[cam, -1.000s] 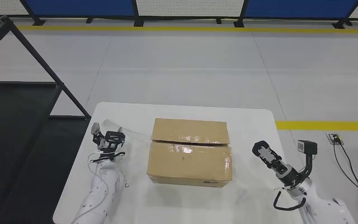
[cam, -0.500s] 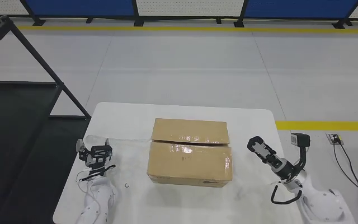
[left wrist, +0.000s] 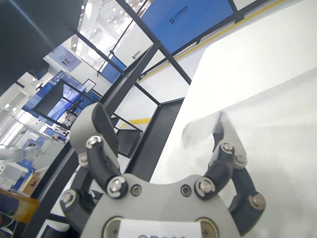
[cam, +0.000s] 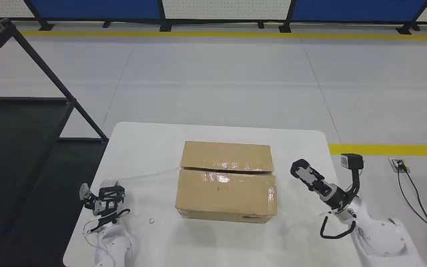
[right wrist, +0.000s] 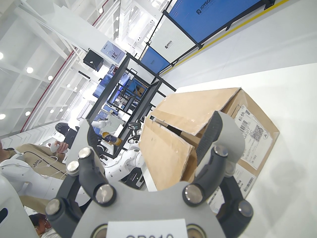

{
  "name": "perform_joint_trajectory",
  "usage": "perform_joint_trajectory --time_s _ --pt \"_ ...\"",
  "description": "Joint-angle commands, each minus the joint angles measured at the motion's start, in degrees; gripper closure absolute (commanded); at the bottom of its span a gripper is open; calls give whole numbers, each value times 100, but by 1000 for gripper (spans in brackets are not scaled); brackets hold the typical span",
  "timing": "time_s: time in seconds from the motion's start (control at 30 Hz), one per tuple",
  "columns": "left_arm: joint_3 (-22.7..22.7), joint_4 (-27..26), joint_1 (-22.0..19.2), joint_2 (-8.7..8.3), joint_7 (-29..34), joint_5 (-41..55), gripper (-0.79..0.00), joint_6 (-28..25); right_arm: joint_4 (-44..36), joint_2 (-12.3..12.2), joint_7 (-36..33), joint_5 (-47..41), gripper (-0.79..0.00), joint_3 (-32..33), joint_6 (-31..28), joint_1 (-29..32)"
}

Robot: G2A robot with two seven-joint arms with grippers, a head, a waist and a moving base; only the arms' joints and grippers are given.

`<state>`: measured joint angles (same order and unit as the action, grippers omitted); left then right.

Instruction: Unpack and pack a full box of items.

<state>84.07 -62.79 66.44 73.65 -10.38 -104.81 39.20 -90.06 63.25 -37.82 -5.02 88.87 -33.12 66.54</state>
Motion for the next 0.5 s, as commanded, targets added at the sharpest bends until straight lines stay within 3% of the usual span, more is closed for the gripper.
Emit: perform_joint_trajectory --time_s 0.0,0.47 --pt "109 -49 116 -18 92 -52 -785 -21 41 -4 -25 -12 -785 -32 1 -51" --pt "721 -603 793 -66 666 -223 -785 138 256 -23 -167 -66 -785 -260 -7 -388"
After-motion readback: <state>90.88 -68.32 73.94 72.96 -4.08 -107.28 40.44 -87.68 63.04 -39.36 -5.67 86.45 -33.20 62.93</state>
